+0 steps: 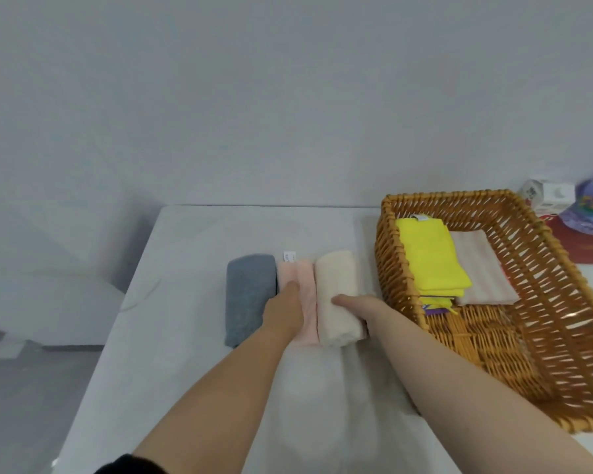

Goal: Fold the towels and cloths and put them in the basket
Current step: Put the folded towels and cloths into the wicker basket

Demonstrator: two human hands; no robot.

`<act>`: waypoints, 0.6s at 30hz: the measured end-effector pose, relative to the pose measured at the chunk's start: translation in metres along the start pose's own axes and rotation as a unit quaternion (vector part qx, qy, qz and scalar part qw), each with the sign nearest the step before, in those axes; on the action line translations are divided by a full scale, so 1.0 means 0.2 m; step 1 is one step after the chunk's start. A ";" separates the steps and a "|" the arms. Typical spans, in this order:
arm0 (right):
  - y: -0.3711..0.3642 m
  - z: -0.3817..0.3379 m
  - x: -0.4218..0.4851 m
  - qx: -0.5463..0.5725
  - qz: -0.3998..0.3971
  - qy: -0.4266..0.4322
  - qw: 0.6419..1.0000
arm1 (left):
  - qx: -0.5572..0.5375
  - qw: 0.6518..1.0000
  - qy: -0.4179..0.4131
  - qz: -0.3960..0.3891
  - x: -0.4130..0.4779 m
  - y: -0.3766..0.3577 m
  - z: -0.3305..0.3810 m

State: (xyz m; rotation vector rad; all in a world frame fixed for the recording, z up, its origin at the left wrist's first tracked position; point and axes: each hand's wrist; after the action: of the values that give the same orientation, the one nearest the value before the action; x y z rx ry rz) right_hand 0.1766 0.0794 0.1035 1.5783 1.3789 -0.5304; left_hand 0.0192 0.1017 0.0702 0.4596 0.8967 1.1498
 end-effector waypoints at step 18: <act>0.50 0.00 -0.39 0.242 -0.025 0.186 0.952 | -0.429 0.870 0.227 0.085 0.03 -0.16 0.12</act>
State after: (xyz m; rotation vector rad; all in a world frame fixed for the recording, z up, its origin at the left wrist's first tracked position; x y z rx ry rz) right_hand 0.2477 0.0457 0.2018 2.1260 1.6582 -0.6613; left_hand 0.0575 0.0983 0.0592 -0.4972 0.6453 1.7184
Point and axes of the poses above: each hand's wrist, its own x-axis towards the middle knuckle, its own y-axis out of the back of the hand, z = x × y, and after that the axes turned 12 degrees about -x, right-handed
